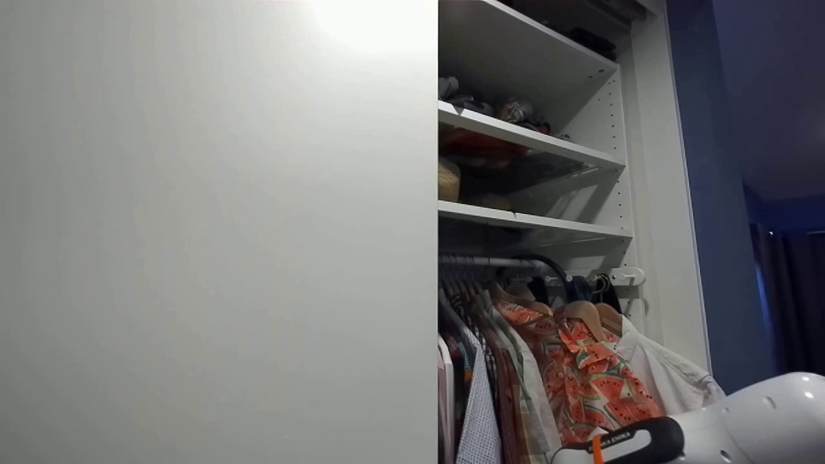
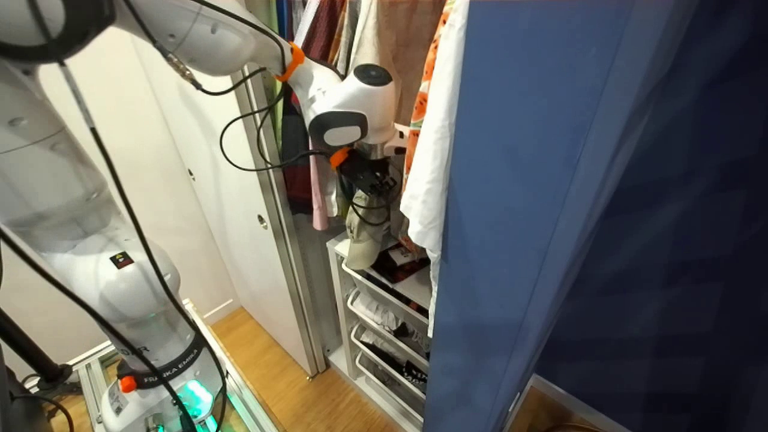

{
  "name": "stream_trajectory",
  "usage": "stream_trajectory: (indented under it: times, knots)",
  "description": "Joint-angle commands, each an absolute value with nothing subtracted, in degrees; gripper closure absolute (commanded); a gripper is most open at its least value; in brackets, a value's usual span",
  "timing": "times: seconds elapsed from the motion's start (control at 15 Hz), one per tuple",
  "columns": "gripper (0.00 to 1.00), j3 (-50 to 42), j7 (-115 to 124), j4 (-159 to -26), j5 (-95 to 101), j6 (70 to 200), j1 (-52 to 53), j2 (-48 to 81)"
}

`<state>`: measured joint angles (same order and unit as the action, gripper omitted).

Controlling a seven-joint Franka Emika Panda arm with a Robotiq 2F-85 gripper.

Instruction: Remove the cap from the hook and put it on the bottom shelf

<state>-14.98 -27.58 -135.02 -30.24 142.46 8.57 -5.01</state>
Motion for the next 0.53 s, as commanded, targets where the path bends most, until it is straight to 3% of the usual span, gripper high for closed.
stream_trajectory:
  times: [0.0,0.47]
  knots:
    - [0.99,-12.06,-28.27,-123.02,-34.04,139.60,2.96,7.57]
    - [0.99,-7.51,-15.50,-111.98,-28.21,140.64,-6.69,20.92]
